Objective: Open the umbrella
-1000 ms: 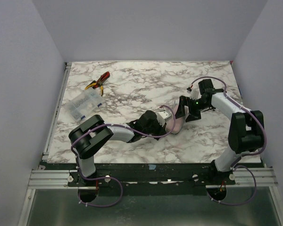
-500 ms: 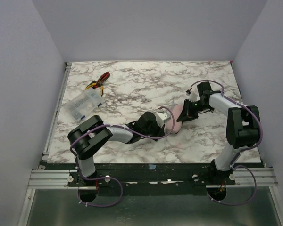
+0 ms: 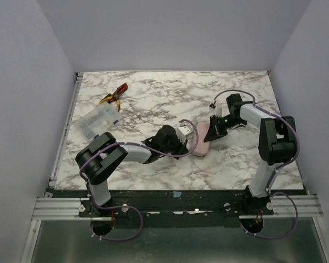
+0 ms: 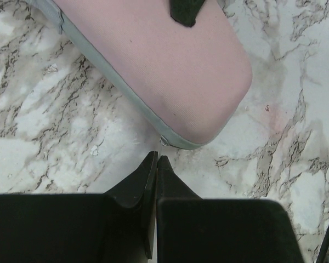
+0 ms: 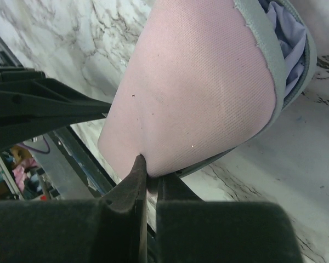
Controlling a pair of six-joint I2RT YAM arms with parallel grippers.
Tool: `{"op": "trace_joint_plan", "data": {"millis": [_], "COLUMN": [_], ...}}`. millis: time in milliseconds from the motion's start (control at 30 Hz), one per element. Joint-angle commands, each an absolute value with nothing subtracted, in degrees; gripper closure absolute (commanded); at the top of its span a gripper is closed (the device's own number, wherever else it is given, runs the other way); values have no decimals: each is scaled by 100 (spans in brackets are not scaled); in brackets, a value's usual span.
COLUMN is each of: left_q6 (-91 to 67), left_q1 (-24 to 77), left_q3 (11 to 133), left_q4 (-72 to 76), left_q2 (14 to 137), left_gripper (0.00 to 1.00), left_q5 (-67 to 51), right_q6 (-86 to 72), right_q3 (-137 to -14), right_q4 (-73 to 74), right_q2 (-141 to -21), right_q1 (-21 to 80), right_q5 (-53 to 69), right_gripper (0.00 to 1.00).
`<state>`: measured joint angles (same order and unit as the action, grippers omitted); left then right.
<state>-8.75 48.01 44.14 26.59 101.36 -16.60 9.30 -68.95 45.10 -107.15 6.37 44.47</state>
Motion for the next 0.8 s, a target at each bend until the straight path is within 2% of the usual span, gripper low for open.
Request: {"op": "trace_joint_plan", "data": {"millis": [0, 467, 567, 667, 733, 767], "left_q6": [-635, -1331, -1393, -1321, -1279, -1263], "left_q1": [4645, 4355, 4298, 4257, 4225, 4198], "left_q3": [4833, 6129, 6096, 5847, 5655, 5569], "left_q4": [2549, 1938, 1944, 2021, 2013, 1969], "left_q2": [10250, 10963, 10852, 10517, 10236, 10105], "left_gripper": [100, 100, 98, 53, 40, 36], "left_q5": [-1556, -1683, -1689, -1738, -1677, -1698], "right_q6": [2162, 2742, 2706, 2689, 2632, 2613], "right_q3": [-6941, -6989, -7201, -7512, -7591, -7623], "right_q4": [5400, 5607, 5704, 5884, 5961, 6002], "right_q2": [-11045, -10971, -10938, -10862, -10728, -10663], "right_q1": [615, 617, 615, 615, 613, 615], "right_q5": [4392, 4259, 4232, 4373, 4516, 4592], "right_gripper": [99, 99, 87, 65, 49, 44]}}
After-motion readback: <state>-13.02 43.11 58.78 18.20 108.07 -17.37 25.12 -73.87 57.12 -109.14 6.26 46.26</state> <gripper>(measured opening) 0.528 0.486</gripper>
